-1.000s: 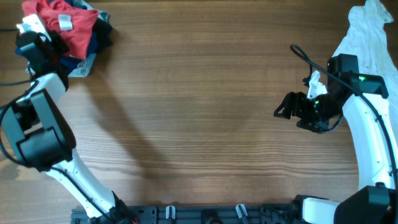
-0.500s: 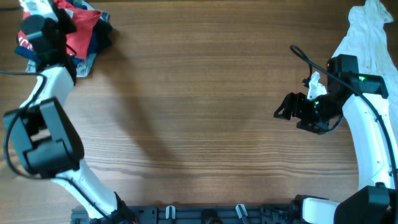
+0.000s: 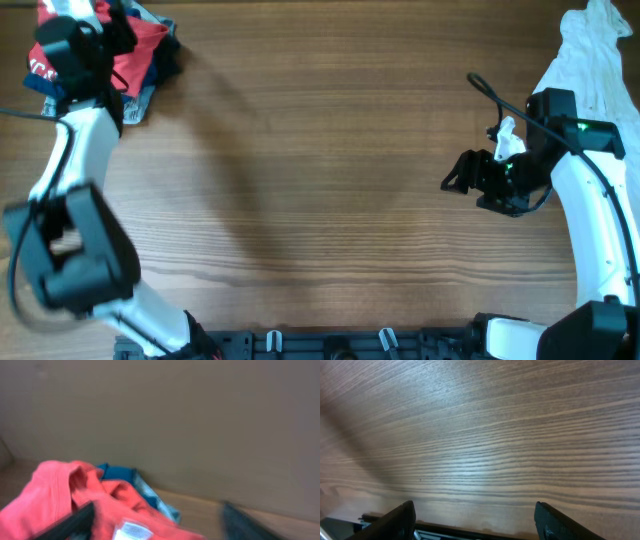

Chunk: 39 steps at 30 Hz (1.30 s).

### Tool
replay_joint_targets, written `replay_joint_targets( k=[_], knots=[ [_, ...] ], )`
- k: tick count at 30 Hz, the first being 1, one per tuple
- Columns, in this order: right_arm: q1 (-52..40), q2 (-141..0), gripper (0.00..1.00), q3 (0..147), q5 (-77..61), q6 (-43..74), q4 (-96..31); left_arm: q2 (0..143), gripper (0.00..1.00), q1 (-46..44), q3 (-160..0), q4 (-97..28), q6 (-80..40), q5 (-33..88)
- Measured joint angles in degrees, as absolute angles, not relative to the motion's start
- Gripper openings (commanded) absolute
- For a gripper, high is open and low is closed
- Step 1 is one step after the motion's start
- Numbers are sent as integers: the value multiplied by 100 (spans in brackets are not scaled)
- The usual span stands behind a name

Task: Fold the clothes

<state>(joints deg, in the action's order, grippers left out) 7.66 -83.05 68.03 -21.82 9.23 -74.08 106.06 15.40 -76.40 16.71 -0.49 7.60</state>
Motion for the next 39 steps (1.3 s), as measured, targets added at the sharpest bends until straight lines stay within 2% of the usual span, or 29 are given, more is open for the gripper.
replay_joint_targets(
  k=[4,8,11,16,20,26,27,29,31,39],
  knots=[
    [766,-7690,77,6796,-2180,985,-7439,8807,100,1376,-7701,-622,-56,1586],
    [766,-6488,80,6814,-2187,1022,-7616,7258,100,1227,-7688,-2858,-56,2517],
    [766,-5391,84,6842,-2200,1039,-7885,6355,100,1079,-7688,-4335,-56,2805],
    [766,-3962,88,6851,-2206,1041,-8281,5566,100,635,-7675,-6099,-58,2952],
    [766,-3459,87,6851,-2272,1020,-8615,5078,100,408,-7649,-6694,-56,2993],
    [766,-2823,86,6849,-2729,886,-9002,3341,100,268,-7369,-7321,-56,3146],
    [766,-2744,87,6849,-2794,884,-8993,3085,100,268,-7314,-7393,-60,3146],
    [766,-2495,100,6851,-2939,899,-8943,2480,100,268,-7183,-7518,-126,3146],
    [766,-2265,100,6851,-2995,1061,-8825,1890,100,268,-7131,-7548,-211,3148],
    [766,-2261,100,6851,-2681,1601,-8781,1461,100,268,-7107,-7721,-255,3164]
  ],
)
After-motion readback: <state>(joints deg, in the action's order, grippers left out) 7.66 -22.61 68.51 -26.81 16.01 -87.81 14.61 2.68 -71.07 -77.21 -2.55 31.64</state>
